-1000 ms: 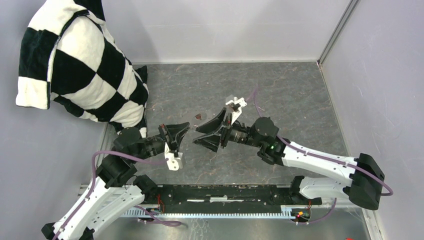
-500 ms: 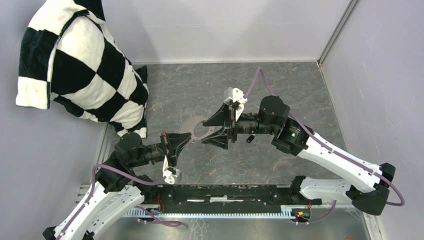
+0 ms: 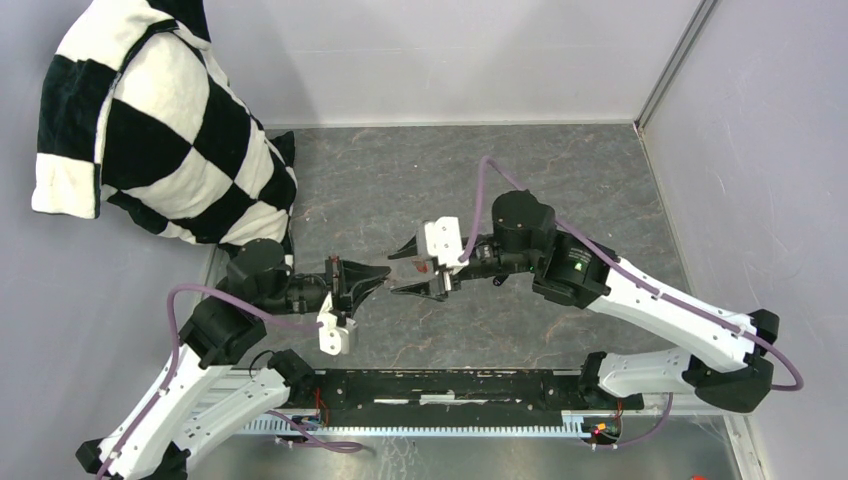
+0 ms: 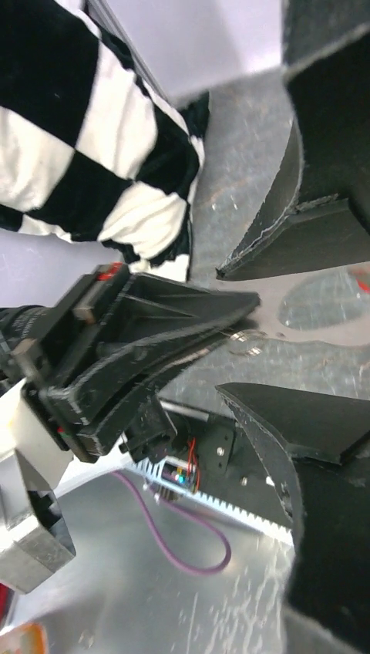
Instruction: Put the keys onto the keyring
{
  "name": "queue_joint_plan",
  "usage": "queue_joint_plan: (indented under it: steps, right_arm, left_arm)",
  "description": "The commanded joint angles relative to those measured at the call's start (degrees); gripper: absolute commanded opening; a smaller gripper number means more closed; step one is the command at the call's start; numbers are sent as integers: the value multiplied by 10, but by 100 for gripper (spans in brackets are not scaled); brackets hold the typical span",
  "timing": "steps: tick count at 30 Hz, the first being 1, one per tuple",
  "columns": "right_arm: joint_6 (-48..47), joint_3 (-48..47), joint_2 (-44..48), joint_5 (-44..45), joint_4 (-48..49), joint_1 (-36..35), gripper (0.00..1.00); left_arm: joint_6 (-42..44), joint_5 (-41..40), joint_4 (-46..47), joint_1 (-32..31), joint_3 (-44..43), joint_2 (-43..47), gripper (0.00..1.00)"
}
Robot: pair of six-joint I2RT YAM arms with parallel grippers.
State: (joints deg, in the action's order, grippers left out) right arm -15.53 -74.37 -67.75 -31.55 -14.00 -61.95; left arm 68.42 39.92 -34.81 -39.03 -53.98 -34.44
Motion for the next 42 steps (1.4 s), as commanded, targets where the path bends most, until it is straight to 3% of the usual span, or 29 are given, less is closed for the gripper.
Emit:
queue_joint_plan:
  steps: [1, 8, 13, 15, 23, 33, 42]
  right_arm:
    - [-150, -58, -26, 82, -88, -31, 56]
    - [-172, 28, 45, 179, 5, -53, 61]
    - [-183, 76, 96, 225, 53, -65, 62]
    - [-183, 85, 111, 233, 70, -71, 62]
    - [-217, 137, 120, 323, 171, -127, 57]
    - [-363, 149, 33, 534, 289, -246, 55]
    - [-410, 151, 12, 577, 311, -258, 46]
  left_arm:
    - [-75, 23, -4, 0, -18, -2, 2]
    - [-212, -2, 34, 0, -22, -7, 2]
    - [-378, -55, 123, 0, -11, -10, 2]
    - [-407, -69, 163, 0, 6, 5, 2]
    - [-474, -172, 231, 0, 8, 2, 2]
    - [-500, -176, 215, 0, -10, -7, 2]
    - [-479, -144, 191, 0, -6, 5, 2]
